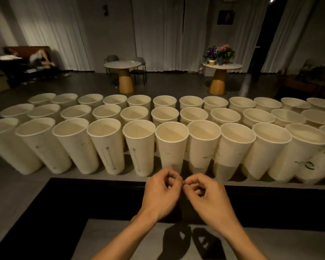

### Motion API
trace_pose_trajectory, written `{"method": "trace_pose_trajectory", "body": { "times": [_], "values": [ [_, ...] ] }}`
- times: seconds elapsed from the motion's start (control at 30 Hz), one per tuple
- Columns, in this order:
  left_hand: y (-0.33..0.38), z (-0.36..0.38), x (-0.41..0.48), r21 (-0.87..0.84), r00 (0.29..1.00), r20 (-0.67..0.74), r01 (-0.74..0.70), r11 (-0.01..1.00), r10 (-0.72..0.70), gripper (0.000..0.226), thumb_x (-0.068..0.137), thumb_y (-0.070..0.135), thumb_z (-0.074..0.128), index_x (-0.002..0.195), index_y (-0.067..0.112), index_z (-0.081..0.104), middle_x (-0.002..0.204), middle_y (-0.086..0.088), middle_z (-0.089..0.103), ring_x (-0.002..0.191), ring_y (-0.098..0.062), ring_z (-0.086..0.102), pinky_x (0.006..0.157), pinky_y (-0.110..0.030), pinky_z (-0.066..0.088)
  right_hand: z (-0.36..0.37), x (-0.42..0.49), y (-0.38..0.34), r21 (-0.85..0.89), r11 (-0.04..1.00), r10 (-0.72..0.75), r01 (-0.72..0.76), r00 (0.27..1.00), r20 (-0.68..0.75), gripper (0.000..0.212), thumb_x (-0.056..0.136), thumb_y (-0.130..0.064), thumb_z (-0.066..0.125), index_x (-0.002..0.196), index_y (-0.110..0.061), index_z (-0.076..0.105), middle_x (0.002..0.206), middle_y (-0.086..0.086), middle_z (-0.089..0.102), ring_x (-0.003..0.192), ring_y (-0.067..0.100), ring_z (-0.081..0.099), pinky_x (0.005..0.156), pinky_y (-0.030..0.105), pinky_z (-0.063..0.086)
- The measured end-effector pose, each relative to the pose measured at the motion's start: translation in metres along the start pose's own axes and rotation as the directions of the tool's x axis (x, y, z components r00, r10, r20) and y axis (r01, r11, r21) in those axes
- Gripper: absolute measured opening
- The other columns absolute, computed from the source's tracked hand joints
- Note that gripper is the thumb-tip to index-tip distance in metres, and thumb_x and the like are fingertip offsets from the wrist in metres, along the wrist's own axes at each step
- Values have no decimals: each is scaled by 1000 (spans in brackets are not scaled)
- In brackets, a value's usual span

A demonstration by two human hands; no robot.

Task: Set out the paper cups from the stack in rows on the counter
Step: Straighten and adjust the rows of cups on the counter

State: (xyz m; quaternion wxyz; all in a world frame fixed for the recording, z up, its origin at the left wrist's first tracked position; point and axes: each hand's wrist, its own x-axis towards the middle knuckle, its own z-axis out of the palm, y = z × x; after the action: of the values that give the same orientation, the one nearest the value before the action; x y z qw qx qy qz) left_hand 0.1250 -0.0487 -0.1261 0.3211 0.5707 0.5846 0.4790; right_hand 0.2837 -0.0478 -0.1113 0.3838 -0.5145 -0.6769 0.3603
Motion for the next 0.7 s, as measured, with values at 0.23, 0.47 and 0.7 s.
{"method": "trace_pose_trajectory", "body": {
  "times": [0.23, 0.47, 0.7],
  "values": [
    [-26, -95, -14, -54, 1000, -17, 7, 999, -8, 13, 97, 16, 69, 103, 27, 75, 99, 10, 78, 98, -5, 73, 94, -36, 60, 75, 7, -46, 46, 991, -128, 125, 988, 85, 16, 92, -19, 74, 104, -30, 73, 96, -20, 74, 96, -6, 69, 82, 13, 54],
    [-37, -182, -24, -51, 995, -98, -16, 999, 11, 17, 96, 11, 70, 102, 27, 75, 99, 12, 78, 98, -3, 73, 92, -26, 59, 148, 16, -88, 109, 984, -160, 143, 973, 167, 19, 94, -18, 72, 111, -28, 72, 104, -14, 75, 101, -3, 69, 85, 17, 55],
    [-61, -281, -33, -7, 879, -470, 85, 996, -78, 23, 92, 14, 73, 108, 29, 67, 106, 19, 69, 106, 6, 64, 81, -11, 50, 240, 25, -132, 133, 982, -167, 133, 941, 293, 41, 94, -23, 72, 134, -28, 62, 131, -17, 64, 121, -10, 56, 93, 12, 51]
  ]
}}
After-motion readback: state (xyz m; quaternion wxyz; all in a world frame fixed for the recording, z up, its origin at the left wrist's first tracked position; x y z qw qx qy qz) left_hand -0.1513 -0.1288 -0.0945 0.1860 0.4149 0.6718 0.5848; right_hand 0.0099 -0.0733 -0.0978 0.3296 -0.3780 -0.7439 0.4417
